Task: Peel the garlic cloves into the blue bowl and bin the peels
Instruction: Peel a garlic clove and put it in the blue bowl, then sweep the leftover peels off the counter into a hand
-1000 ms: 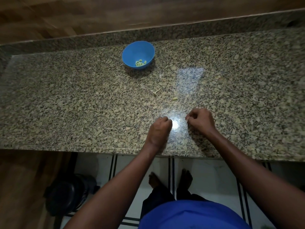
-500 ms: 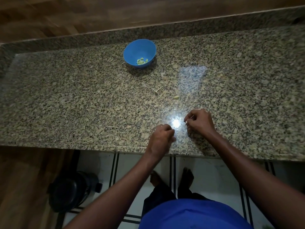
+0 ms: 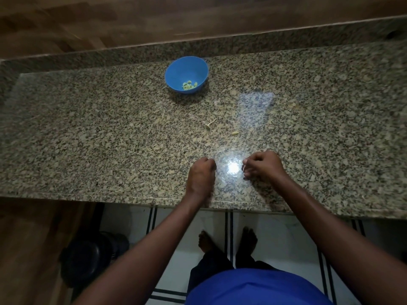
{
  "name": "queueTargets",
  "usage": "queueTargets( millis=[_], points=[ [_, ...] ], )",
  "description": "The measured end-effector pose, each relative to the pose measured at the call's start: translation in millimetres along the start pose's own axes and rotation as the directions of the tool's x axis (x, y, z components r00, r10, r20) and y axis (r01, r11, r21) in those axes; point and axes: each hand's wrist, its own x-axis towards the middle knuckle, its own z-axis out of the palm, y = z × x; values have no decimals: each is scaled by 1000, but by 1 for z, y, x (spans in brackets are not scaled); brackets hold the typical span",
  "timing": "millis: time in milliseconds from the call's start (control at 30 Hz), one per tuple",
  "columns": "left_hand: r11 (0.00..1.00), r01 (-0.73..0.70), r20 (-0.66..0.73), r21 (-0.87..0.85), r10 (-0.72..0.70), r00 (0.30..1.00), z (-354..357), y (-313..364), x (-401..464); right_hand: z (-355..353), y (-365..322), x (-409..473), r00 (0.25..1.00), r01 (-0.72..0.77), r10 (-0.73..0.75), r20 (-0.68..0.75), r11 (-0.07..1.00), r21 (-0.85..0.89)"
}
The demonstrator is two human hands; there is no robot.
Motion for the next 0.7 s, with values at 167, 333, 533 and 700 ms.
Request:
queueTargets(
  millis=[167,333,533,700],
  points=[
    [683,446,248,-578,-373,894,-16,13,9,4,-9,7,976,-214,200,82,949,230],
    [367,535,364,-761,-441,820,-44,18,22,1,-23,12,909,-411,300,287,753,514],
    [475,430,314,-768,-307,898,-63,38,28,6,-26,8,883,-469,307,356,634,615],
    [901,97,175,-423,-24,984,-57,73,33,14,-30,6,869,-495,322,376,560,664]
  ],
)
